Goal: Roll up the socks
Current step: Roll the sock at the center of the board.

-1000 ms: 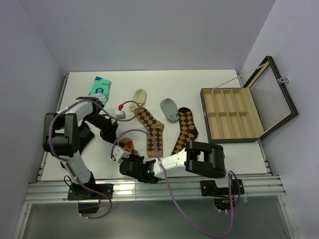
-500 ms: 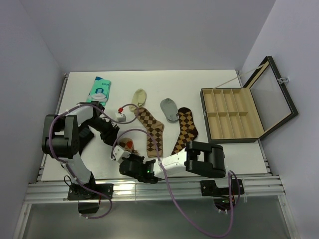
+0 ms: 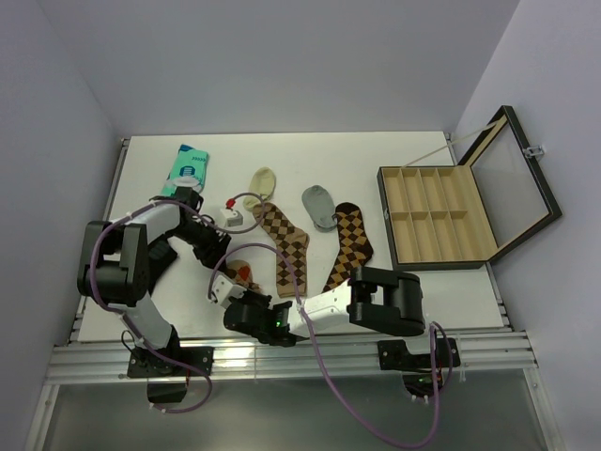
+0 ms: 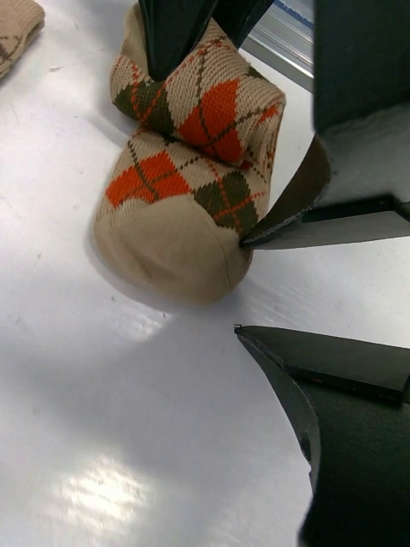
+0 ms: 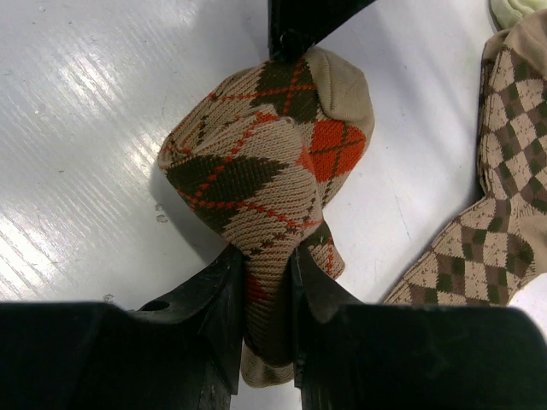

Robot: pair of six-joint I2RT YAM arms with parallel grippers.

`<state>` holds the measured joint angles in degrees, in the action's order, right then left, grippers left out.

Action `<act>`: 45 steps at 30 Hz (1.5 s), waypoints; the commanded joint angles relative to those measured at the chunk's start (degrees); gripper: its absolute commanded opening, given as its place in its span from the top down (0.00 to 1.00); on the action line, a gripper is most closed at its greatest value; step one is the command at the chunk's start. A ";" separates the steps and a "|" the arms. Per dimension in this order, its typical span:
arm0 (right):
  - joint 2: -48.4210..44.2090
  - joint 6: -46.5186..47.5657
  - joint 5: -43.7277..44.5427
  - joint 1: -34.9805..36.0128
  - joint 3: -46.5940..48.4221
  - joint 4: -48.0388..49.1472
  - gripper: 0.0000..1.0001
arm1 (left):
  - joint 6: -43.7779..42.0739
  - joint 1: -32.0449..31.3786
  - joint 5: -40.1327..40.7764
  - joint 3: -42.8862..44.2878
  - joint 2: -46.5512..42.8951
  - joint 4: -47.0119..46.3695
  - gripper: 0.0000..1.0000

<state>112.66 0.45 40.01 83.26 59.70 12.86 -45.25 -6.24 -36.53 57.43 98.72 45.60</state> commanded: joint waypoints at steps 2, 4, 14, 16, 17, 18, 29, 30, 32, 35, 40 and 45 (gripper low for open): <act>1.60 -2.21 -0.64 0.67 -0.11 -4.34 0.99 | -0.35 -1.84 -0.37 -0.65 -0.63 1.41 0.54; 1.86 -2.29 -0.55 0.67 -0.11 -4.42 0.99 | -1.06 -2.28 -1.08 -0.56 -0.28 2.56 0.53; 2.30 -2.38 -0.02 0.67 -0.03 -4.60 0.99 | 2.44 -5.45 2.78 -2.76 0.25 -1.57 0.54; 2.30 -2.47 -0.02 0.67 -0.11 -4.51 0.99 | 2.80 -5.71 3.22 -2.94 0.77 -2.01 0.60; 2.13 -2.38 0.16 0.67 -0.11 -4.51 0.99 | 3.24 -5.89 3.40 -2.94 1.04 -2.01 0.64; 2.04 -2.47 0.24 0.67 -0.20 -4.51 0.99 | 3.33 -6.06 3.40 -2.59 1.47 -1.84 0.76; -2.35 -0.28 -7.74 0.94 0.06 -7.06 1.00 | 4.55 -8.61 0.94 0.22 3.23 -1.74 1.00; -2.97 0.68 -8.80 0.94 0.15 -7.50 0.99 | 4.74 -8.79 0.76 1.27 3.58 -2.01 1.00; -3.94 1.13 -12.05 1.37 1.38 -9.69 1.00 | 5.35 -9.23 0.24 2.59 4.90 -2.10 1.00; -3.86 1.75 -14.77 1.55 4.27 -14.16 1.00 | 5.88 -10.02 -0.55 4.88 6.22 -2.19 1.00; -2.36 1.93 -20.83 1.11 7.96 -18.83 1.00 | 6.84 -12.39 -1.17 6.73 7.36 -2.80 1.00; -0.26 -1.40 -31.09 -3.71 6.92 -18.05 1.00 | 7.37 -12.83 -1.44 6.82 7.63 -4.21 1.00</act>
<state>110.39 2.35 22.33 81.19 66.06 -2.74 -37.85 -18.98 -37.85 62.61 105.62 47.51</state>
